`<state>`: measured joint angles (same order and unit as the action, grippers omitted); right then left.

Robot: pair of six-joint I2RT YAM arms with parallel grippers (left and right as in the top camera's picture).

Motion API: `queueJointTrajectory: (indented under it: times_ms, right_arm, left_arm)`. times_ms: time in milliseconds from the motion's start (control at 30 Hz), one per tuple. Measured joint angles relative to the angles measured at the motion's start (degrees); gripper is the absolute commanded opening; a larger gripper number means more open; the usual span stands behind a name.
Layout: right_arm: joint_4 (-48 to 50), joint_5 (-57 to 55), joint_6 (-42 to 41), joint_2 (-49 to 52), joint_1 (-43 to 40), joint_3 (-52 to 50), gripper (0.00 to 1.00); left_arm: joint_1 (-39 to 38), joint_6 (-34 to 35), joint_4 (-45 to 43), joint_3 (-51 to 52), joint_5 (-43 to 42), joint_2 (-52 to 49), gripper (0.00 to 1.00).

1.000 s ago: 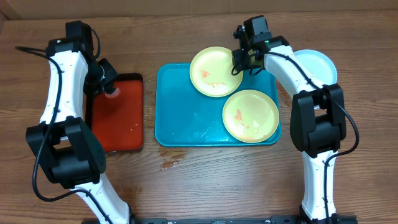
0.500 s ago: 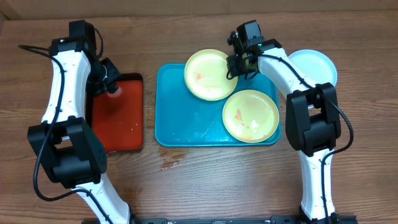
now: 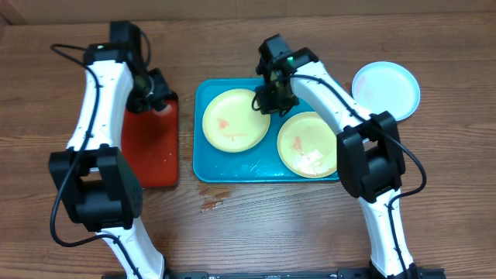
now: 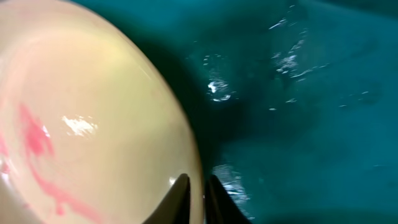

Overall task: Clean dirty plates on tray and stack at the side
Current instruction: 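Grip the top yellow plate rim and drag it left with right gripper, then bring the sponge in the left gripper onto the yellow plate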

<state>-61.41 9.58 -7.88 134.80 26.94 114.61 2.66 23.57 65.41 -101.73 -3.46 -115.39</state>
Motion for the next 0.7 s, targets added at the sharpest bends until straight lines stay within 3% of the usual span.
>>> queueJointTrajectory:
  times_ms: [67, 267, 600, 700]
  right_arm:
    - [1.11, -0.09, -0.76, 0.07, 0.44, 0.0, 0.27]
    - [4.57, -2.16, -1.51, 0.2, 0.13, -0.02, 0.29]
    - [7.23, 0.28, -1.11, 0.9, 0.15, -4.17, 0.21]
    - [7.26, 0.83, -0.83, 0.92, 0.15, -4.17, 0.08]
  left_arm:
    - [-1.64, -0.02, -0.7, 0.07, -0.07, 0.0, 0.04]
    - [-5.81, 0.0, -2.51, 1.03, -0.48, 0.0, 0.04]
    - [-10.45, 0.57, -8.57, 7.69, -2.25, 0.0, 0.04]
    - [-11.85, 2.05, -11.58, 10.6, -3.5, 0.0, 0.04]
